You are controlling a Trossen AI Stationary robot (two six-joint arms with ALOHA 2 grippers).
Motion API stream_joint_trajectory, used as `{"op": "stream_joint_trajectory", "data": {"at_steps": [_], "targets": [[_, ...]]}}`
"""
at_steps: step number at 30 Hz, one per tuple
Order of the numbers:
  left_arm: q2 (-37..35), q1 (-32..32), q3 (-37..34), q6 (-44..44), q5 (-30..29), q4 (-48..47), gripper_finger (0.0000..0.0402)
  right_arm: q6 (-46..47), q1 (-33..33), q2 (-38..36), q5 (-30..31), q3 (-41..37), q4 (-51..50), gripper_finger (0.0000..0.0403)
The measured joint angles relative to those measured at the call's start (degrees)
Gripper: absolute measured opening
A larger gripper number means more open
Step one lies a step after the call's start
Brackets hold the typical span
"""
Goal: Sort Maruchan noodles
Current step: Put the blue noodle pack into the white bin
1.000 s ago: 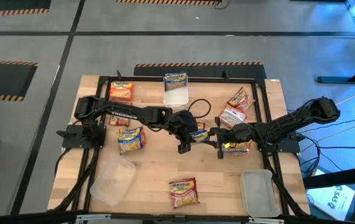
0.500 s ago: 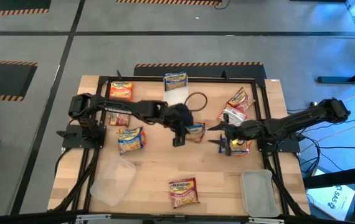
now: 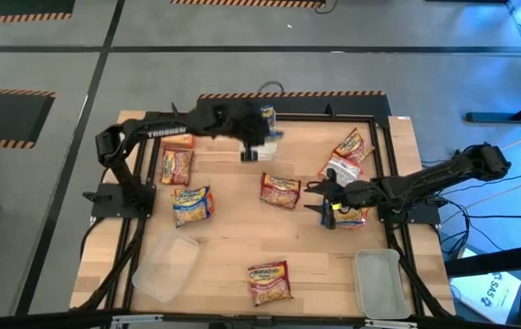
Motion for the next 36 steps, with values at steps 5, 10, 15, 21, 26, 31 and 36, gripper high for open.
{"op": "stream_joint_trajectory", "data": {"at_steps": [5, 10, 15, 21, 26, 31, 36], "targets": [[2.8, 7.9, 0.0, 4.4, 6.8, 3.8, 0.0082, 0.3, 0.0, 4.4, 1.9, 0.0, 3.5, 0.0221], [7.4, 12.7, 0.0, 6.0, 12.0, 5.0, 0.0082, 0.3, 0.0, 6.9, 1.9, 0.0, 6.4, 0.0221], [10.5, 14.1, 0.0, 7.4, 14.3, 6.2, 0.0082, 0.3, 0.0, 7.7, 1.9, 0.0, 6.4, 0.0221], [13.5, 14.6, 0.0, 9.0, 14.0, 7.0, 0.0082, 0.6, 0.0, 7.9, 1.9, 0.0, 6.6, 0.0221], [15.0, 14.7, 0.1, 9.0, 13.7, 7.1, 0.0081, 1.4, 0.0, 7.9, 1.9, 0.0, 6.5, 0.0221], [15.0, 14.8, 0.1, 8.2, 12.3, 6.3, 0.0081, 1.4, 0.0, 7.9, 1.5, 0.0, 6.5, 0.0221], [12.0, 13.9, 0.0, 6.6, 9.4, 5.0, 0.0081, 1.4, 0.0, 7.9, 1.5, 0.0, 6.5, 0.0221]]}}
